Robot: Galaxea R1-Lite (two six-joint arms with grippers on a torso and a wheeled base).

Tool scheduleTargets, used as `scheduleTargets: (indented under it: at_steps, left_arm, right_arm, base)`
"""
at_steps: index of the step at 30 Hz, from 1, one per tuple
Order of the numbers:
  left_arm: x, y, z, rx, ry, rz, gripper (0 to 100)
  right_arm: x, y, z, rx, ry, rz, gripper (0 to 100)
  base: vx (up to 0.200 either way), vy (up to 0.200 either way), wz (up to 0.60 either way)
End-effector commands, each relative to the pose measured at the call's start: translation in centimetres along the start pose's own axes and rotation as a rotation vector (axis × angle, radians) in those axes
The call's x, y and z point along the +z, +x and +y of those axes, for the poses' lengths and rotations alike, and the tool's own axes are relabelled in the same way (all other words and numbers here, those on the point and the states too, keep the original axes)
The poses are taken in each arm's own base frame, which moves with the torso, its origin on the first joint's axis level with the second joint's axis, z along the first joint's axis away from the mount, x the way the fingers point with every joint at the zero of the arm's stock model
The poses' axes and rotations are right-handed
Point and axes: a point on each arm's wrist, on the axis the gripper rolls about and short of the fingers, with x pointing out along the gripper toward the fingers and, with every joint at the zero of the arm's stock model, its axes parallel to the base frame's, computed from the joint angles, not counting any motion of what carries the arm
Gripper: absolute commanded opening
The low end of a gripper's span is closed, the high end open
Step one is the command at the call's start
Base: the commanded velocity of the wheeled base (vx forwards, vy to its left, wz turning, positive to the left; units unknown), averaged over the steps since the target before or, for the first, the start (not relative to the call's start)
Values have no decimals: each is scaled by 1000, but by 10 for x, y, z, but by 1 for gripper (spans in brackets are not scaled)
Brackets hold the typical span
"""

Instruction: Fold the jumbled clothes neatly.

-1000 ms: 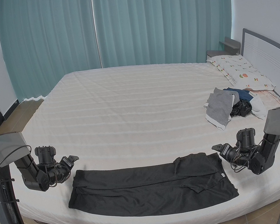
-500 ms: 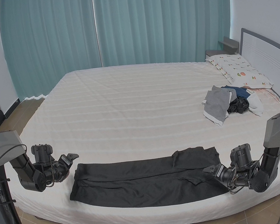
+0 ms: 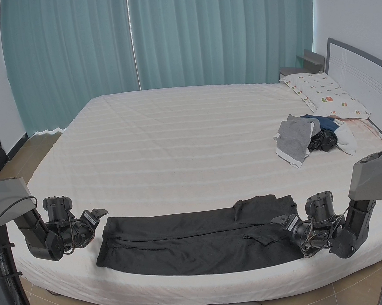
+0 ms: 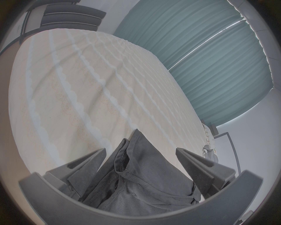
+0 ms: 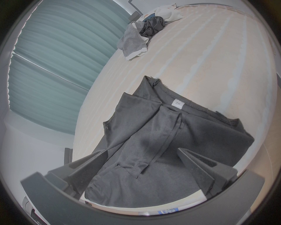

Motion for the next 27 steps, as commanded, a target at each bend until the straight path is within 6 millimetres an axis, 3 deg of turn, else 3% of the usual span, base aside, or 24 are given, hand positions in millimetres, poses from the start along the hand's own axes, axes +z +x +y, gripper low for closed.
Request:
scheduleTargets:
  at_steps: [1,11,12,23,27]
  left_arm:
    - [0,1,1,3,-2,2,100]
    - [-1,2,2,4,-4,3,100]
    - [-1,2,2,4,-4,3,100]
    - [0,2,1,3,-4,2,100]
    - [-1,3,2,4,-4,3,100]
  right_arm:
    - [-4,6,2,4,-6,10,100]
    - [-3,19,3,4,-7,-9,100]
    - [-5,20,2,-5,-10,-12,0]
    - [-9,24,-3,-57,-40,-53,0]
    - [-9,17,0,-46,-41,-57,0]
  base:
    - [0,0,0]
    - [0,0,0]
    - [0,0,0]
    - [0,0,0]
    - [0,0,0]
